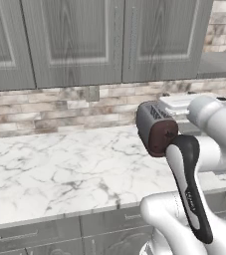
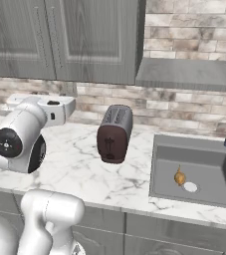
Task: Open the cabinet directly in front. Then move the liquor and the mug to the dining counter with the jar on it.
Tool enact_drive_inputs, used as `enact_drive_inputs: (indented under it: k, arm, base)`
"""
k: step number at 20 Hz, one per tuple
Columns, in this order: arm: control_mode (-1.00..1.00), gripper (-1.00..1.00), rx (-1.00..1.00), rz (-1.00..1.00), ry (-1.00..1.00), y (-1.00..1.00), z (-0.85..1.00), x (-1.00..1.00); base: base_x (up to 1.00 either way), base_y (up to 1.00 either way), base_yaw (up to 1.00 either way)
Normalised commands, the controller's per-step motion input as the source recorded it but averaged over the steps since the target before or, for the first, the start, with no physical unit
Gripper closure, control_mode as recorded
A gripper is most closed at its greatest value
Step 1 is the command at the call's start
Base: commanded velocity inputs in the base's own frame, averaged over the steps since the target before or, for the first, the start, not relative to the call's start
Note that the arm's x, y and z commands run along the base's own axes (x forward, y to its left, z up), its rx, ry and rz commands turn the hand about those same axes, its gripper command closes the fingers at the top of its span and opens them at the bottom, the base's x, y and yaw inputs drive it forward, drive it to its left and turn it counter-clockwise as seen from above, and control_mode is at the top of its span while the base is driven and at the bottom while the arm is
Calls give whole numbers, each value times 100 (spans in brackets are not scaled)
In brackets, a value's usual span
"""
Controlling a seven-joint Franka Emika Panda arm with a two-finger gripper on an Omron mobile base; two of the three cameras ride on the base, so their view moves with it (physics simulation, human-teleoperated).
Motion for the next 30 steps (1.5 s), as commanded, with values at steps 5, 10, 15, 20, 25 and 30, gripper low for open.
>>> enact_drive_inputs:
  k: [5, 10, 15, 20, 25, 30]
  arm:
    - [-100, -100, 0, 0, -13, 42, 31, 7]
    - [-100, -100, 0, 0, -12, 23, 47, 25]
    - [-100, -100, 0, 0, -2, 10, 39, 50]
    - [-100, -100, 0, 0, 1, 0, 16, 64]
    - [-100, -100, 0, 0, 2, 14, 1, 77]
    - [-100, -100, 0, 0, 4, 22, 0, 72]
  base:
    - [0, 0, 0]
    - [0, 0, 0]
    - [0, 0, 0]
    - [0, 0, 0]
    - [0, 0, 0]
    - [0, 0, 0]
